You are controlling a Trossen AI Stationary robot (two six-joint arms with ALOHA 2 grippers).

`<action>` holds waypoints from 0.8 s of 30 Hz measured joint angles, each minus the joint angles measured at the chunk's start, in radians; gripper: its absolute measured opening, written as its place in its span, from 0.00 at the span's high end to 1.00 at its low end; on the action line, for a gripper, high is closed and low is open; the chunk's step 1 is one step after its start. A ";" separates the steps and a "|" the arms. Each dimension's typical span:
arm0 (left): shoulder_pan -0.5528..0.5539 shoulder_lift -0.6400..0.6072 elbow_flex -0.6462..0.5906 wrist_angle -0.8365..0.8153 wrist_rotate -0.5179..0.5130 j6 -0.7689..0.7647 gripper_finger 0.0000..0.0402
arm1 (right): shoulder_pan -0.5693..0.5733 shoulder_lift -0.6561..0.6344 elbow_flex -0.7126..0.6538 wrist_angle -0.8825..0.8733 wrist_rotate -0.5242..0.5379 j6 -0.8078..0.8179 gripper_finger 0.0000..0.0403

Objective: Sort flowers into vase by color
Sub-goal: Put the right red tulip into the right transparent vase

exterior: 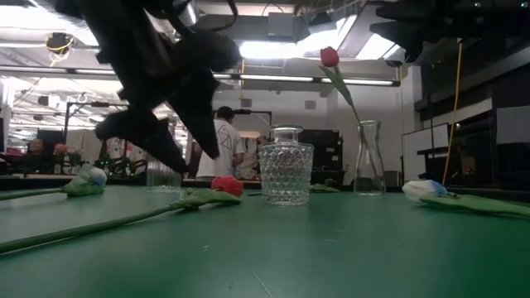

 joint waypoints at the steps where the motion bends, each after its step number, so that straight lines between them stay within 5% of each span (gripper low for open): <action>1: 0.000 0.019 0.007 0.009 -0.002 0.001 0.43 | 0.000 0.000 0.000 0.000 0.000 0.000 0.56; 12: 0.002 0.127 0.043 0.008 0.003 0.022 0.46 | 0.000 0.000 0.000 0.000 0.010 0.020 0.56; 24: 0.038 0.127 0.043 0.015 0.007 0.166 0.92 | 0.000 0.000 0.000 0.000 0.053 0.018 0.56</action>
